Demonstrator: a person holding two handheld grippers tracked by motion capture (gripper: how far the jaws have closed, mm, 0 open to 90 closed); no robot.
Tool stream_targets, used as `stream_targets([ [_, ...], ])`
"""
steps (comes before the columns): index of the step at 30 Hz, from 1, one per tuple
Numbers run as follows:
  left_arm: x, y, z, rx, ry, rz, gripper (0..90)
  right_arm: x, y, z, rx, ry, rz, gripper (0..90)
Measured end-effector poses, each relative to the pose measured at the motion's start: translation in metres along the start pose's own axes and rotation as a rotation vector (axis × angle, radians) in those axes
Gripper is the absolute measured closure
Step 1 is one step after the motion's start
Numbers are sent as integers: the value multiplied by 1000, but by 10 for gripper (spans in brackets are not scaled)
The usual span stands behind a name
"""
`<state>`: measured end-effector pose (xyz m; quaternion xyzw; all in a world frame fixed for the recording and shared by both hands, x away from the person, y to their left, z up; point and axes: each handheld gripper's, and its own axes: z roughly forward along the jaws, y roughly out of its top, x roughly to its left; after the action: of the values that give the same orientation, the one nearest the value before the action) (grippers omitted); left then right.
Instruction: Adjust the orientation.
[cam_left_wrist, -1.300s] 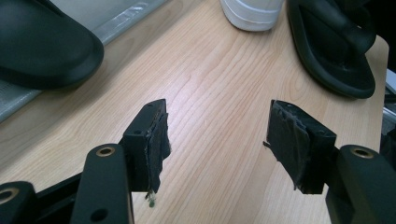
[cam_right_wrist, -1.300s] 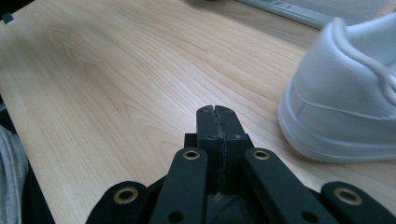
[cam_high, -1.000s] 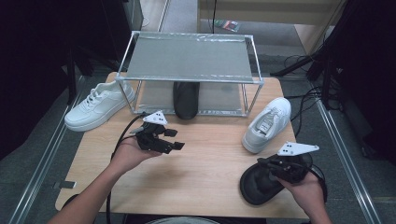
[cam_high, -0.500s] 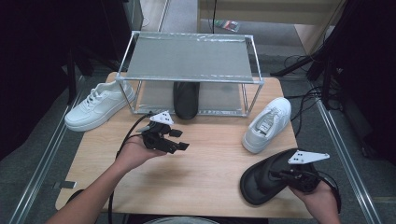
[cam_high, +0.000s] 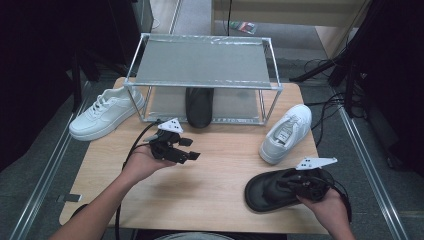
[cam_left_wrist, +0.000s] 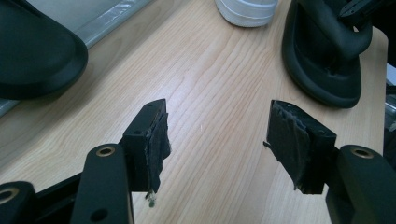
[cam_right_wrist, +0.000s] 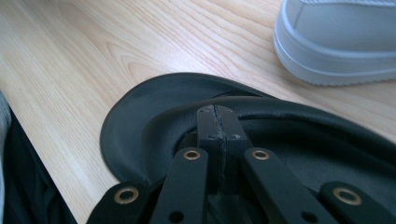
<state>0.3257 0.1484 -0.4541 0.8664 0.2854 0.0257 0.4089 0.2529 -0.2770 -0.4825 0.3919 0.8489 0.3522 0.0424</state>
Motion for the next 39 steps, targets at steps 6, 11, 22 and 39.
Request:
stream_targets([
  [6,1,-1,0,3,0,0,389,5,11,12,-2,12,-18,900],
  [11,1,-1,1,9,-6,9,388,9,24,23,-22,21,-33,900],
  [22,3,-2,-1,3,-1,2,388,21,19,15,-69,46,-76,834],
  [39,6,-1,-3,-2,9,2,385,27,4,21,13,73,-123,701],
])
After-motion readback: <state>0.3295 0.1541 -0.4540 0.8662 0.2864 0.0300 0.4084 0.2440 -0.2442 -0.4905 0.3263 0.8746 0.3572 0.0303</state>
